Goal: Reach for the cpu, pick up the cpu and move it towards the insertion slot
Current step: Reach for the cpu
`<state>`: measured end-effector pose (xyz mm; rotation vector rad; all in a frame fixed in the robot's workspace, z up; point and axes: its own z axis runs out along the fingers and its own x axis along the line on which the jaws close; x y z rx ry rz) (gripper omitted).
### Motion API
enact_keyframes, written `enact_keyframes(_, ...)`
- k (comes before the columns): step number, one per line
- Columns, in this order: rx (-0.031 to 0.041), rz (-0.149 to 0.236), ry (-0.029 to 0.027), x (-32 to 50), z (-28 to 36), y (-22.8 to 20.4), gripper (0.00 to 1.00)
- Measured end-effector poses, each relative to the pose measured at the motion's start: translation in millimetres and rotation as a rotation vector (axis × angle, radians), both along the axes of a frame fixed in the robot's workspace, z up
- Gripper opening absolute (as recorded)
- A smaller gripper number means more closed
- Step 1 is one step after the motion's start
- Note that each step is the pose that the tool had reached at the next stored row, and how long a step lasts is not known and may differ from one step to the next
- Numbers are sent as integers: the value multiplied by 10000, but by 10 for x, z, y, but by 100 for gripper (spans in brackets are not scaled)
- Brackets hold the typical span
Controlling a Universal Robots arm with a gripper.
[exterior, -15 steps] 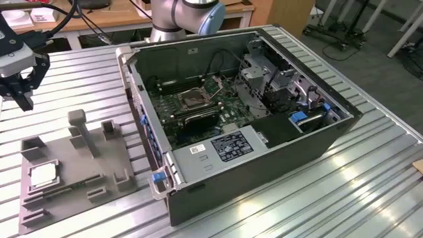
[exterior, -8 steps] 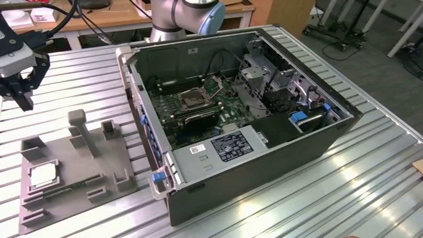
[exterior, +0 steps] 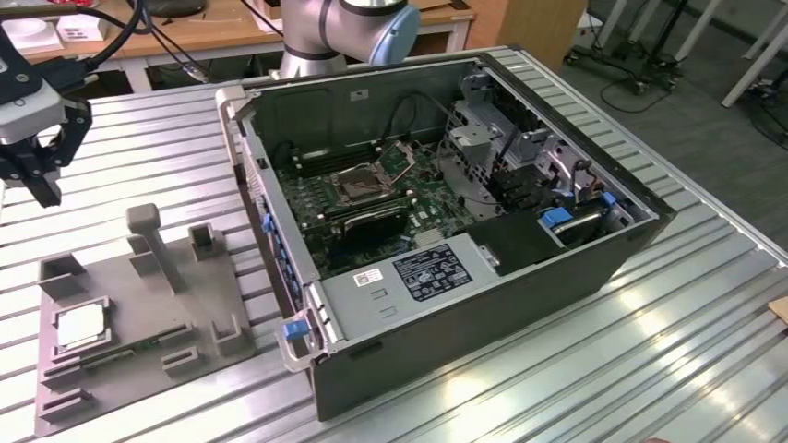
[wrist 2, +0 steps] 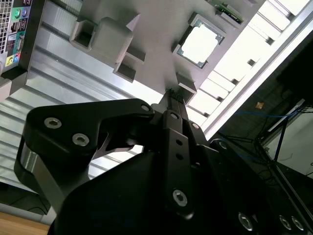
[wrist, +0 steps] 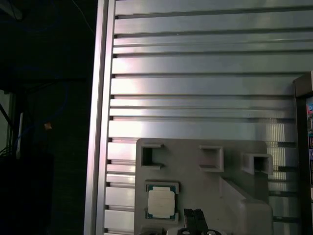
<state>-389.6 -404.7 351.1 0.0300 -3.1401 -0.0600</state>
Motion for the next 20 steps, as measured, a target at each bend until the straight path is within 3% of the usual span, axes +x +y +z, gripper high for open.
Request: enact_keyframes(20, 0, 0, 0, -30, -2, 0, 11)
